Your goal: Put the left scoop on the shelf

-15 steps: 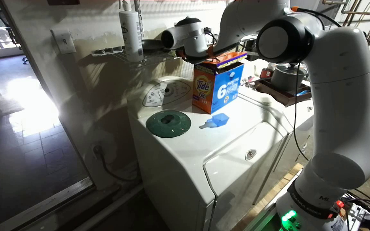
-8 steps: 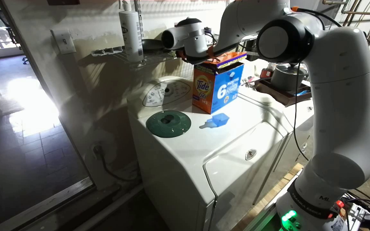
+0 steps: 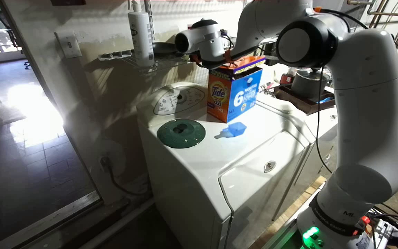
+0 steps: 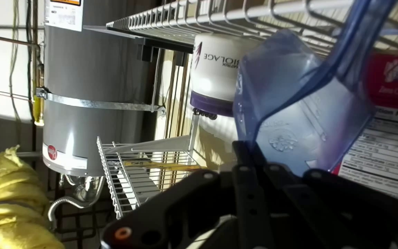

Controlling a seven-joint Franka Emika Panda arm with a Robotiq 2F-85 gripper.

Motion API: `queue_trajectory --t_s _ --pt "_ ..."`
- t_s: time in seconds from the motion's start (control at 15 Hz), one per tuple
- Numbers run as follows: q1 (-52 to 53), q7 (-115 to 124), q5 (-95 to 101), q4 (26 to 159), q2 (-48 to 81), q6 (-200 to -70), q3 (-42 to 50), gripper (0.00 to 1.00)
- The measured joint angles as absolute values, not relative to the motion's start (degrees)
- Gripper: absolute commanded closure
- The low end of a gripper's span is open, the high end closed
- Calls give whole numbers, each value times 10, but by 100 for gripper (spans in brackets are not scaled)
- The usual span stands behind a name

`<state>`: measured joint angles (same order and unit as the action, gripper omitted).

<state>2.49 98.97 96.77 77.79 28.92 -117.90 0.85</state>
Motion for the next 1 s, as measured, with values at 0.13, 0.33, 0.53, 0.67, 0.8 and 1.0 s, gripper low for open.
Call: queue_trajectory --t_s 0.13,0.33,0.53,0.67,0.8,1.0 --pt "25 999 992 778 288 -1179 10 99" --pt "25 1018 1039 778 287 -1179 15 99" --pt "25 1023 1080 781 287 -1170 21 99" --pt "25 1023 1096 788 287 -1158 23 99" --pt "25 1024 1104 797 287 -1151 23 99" --pt "25 1024 1115 806 287 -1145 22 99"
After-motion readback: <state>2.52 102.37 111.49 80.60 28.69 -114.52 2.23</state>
